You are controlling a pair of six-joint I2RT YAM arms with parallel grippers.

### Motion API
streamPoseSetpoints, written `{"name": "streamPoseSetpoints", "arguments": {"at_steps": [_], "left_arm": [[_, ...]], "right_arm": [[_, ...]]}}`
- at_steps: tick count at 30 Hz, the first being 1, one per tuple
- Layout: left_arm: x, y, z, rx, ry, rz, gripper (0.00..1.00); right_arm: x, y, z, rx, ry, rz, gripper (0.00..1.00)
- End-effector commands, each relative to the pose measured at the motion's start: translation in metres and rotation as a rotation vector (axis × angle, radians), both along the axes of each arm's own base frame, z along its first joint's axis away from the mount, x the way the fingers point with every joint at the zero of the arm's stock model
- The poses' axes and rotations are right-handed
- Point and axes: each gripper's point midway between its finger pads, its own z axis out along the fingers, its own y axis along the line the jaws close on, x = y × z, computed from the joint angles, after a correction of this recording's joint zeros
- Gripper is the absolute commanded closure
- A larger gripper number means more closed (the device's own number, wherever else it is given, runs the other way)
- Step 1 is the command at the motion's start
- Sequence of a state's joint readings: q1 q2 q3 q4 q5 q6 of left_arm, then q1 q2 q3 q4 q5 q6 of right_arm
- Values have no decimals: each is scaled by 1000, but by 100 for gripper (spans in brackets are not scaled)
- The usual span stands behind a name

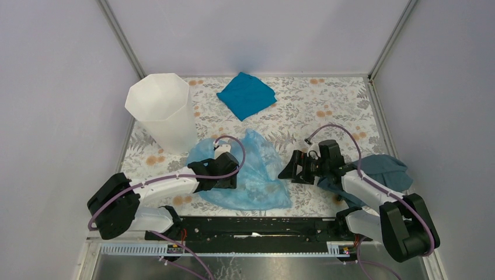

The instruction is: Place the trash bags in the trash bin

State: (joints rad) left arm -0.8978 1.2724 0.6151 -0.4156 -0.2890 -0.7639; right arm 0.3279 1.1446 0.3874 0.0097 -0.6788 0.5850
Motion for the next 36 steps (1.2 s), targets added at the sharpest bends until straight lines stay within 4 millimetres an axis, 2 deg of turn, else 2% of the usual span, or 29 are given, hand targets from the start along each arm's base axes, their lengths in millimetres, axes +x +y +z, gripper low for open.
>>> {"name": "streamPoseSetpoints", "arguments": {"at_steps": [1, 7, 14, 18, 20, 21, 23, 25, 26, 27, 30, 31, 32, 33, 36], "left_arm": [[2, -8, 6, -59, -11, 4, 37], [2, -11, 15, -92, -31, 0, 37], [3, -14, 16, -95, -29, -14, 37], [3, -20, 18, -132, -32, -21, 37], [3, -23, 21, -143, -33, -30, 37], [4, -25, 23, -149, -35, -34, 37], [3, -28, 34, -176, -47, -53, 36], [2, -36, 59, -243, -82, -95, 30], [2, -41, 84, -300, -126, -124, 26], [1, -46, 109, -355, -166, -157, 20], [-1, -47, 194, -482, -331, -240, 5], [1, -44, 230, -505, -399, -250, 2], [4, -38, 253, -495, -443, -238, 1], [11, -27, 273, -462, -487, -197, 1], [40, 13, 305, -263, -580, -20, 1]], "right_arm": [[20, 9, 14, 28, -151, 89, 0], [39, 23, -5, 18, -200, 127, 0], [40, 75, 1, 108, -214, 223, 0], [57, 85, -17, -89, -221, 165, 1], [60, 82, -27, -165, -199, 150, 11], [62, 81, -27, -178, -201, 140, 23], [66, 78, -24, -191, -219, 116, 57], [65, 82, -11, -151, -247, 128, 82], [65, 83, -4, -133, -266, 126, 97], [66, 82, 4, -127, -288, 109, 100], [71, 68, 33, -140, -366, 28, 100], [72, 62, 42, -160, -387, 8, 100], [73, 54, 49, -194, -402, -12, 100], [72, 46, 56, -225, -422, -25, 100], [67, 23, 80, -293, -476, -59, 100]]}}
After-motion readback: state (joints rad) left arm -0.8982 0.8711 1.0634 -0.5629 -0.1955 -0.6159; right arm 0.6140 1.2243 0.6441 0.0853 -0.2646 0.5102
